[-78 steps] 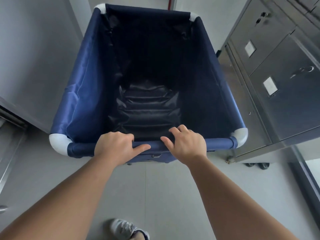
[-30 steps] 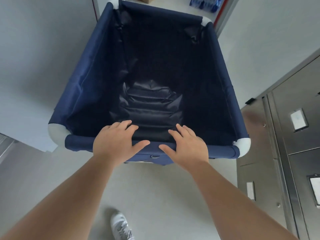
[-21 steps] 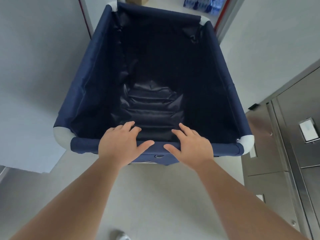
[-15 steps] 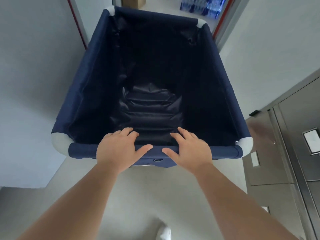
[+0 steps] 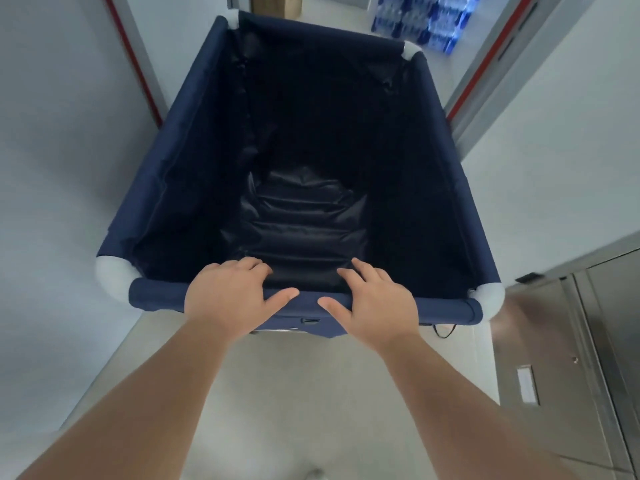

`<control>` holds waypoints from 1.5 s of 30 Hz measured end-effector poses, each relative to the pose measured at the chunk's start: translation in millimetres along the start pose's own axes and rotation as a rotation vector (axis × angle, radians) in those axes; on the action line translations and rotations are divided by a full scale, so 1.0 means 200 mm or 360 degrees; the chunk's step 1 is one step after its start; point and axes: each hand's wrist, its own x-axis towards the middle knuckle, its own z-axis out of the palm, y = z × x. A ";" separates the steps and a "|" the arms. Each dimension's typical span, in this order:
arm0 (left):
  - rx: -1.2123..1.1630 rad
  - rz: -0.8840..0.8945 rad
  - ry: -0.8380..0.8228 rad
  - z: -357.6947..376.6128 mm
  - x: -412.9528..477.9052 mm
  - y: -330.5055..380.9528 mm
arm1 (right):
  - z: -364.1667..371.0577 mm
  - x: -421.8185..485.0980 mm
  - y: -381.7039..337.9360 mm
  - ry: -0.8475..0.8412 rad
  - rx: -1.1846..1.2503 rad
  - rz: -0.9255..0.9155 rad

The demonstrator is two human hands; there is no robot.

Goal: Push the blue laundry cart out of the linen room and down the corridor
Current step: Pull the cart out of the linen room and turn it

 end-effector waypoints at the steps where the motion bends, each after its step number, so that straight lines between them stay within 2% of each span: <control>1: -0.0015 0.0005 0.0004 0.00 0.06 -0.01 | 0.00 0.07 0.01 -0.0002 -0.0003 0.0001; 6: -0.0022 0.0024 0.0013 0.01 0.39 -0.09 | -0.01 0.39 0.07 0.0011 -0.0031 0.0017; 14: -0.0038 0.0091 -0.0040 -0.01 0.95 -0.20 | -0.08 0.94 0.17 -0.0118 -0.0074 0.0084; 39: 0.0082 0.0280 0.0040 -0.03 2.54 -0.57 | -0.09 2.35 0.38 -0.0033 0.0039 0.0285; 45: 0.0053 0.0334 -0.0036 -0.04 2.89 -0.60 | -0.09 2.66 0.47 -0.0032 0.0046 0.0336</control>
